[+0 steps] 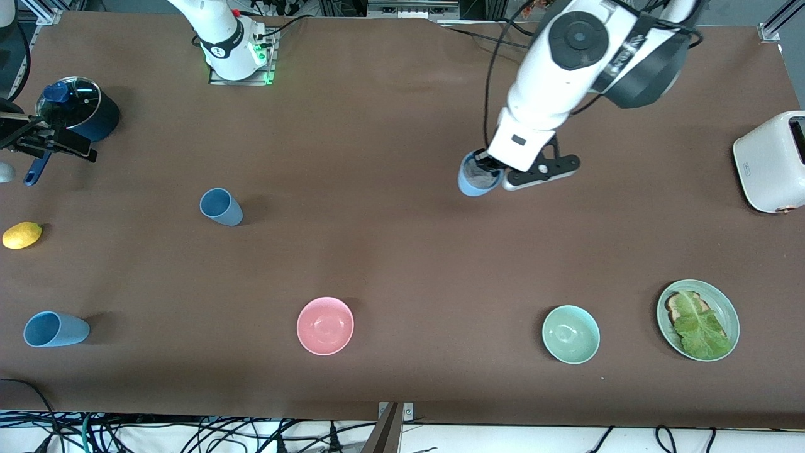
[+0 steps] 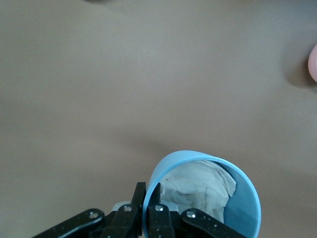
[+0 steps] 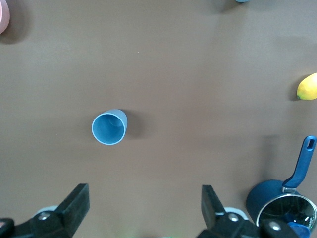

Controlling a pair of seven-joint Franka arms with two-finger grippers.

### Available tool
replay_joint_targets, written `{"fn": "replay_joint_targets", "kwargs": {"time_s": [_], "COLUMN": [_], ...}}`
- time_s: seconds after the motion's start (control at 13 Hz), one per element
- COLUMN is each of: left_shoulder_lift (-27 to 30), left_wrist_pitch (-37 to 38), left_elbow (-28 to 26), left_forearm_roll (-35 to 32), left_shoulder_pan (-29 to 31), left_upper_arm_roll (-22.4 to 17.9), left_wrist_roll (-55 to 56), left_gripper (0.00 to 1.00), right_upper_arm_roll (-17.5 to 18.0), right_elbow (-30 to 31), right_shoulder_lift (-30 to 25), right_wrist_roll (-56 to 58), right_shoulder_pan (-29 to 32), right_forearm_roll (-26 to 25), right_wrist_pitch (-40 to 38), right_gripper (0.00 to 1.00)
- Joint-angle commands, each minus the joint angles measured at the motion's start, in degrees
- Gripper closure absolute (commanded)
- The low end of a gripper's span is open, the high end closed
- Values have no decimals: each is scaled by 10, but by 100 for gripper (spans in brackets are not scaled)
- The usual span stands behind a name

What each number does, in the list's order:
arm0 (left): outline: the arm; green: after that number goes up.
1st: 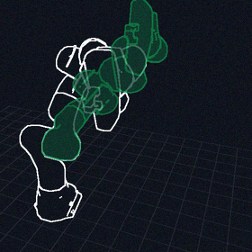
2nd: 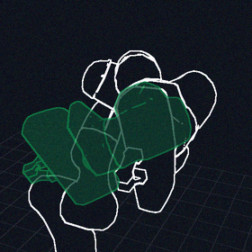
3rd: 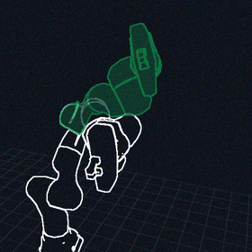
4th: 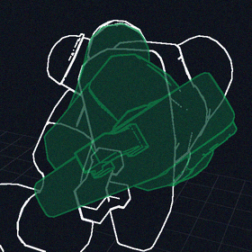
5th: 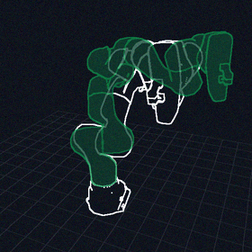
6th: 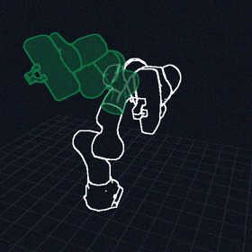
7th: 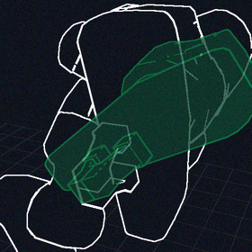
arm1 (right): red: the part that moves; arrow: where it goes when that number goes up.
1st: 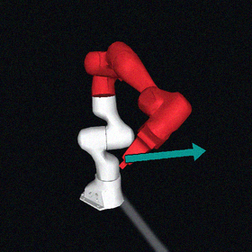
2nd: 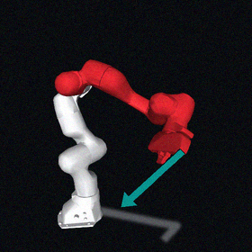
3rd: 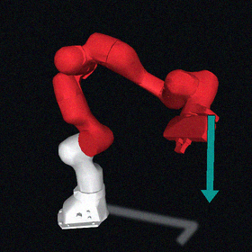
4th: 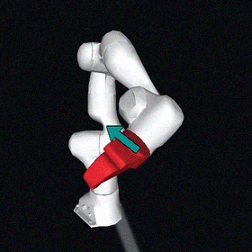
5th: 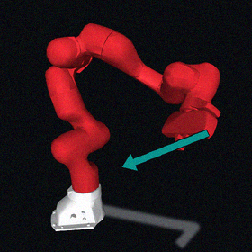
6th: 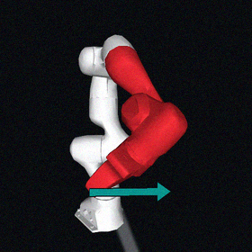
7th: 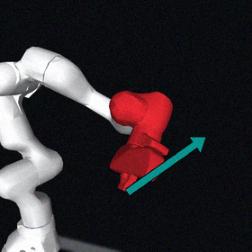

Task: Stack blue cups with both arms
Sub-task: 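Carry the blue cup with the left gripper to the table middle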

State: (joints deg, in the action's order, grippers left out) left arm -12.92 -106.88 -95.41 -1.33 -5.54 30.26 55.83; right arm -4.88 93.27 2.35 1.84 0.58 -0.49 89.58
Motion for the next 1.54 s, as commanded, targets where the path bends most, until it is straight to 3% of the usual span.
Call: {"fn": "replay_joint_targets", "kwargs": {"time_s": [0.0,0.15,0.54,1.15,1.46], "left_shoulder_lift": [-79,-124,-204,-284,-302], "left_wrist_pitch": [20,20,7,-72,-87], "left_elbow": [84,125,170,170,169], "left_forearm_roll": [-49,-71,-140,-219,-238], "left_shoulder_pan": [-61,-108,-185,-218,-252], "left_upper_arm_roll": [-2,-5,-7,-14,-52], "left_wrist_roll": [111,181,312,391,416], "left_gripper": [100,100,100,100,100], "right_upper_arm_roll": [1,1,1,1,1], "right_elbow": [5,5,5,5,5], "right_shoulder_lift": [-5,-5,-5,-5,-5], "right_wrist_roll": [2,2,2,2,1], "right_shoulder_pan": [4,3,3,3,3], "right_forearm_roll": [-3,-3,-3,-3,-3], "right_wrist_pitch": [2,2,1,-5,-5], "right_gripper": [0,0,0,0,0]}}
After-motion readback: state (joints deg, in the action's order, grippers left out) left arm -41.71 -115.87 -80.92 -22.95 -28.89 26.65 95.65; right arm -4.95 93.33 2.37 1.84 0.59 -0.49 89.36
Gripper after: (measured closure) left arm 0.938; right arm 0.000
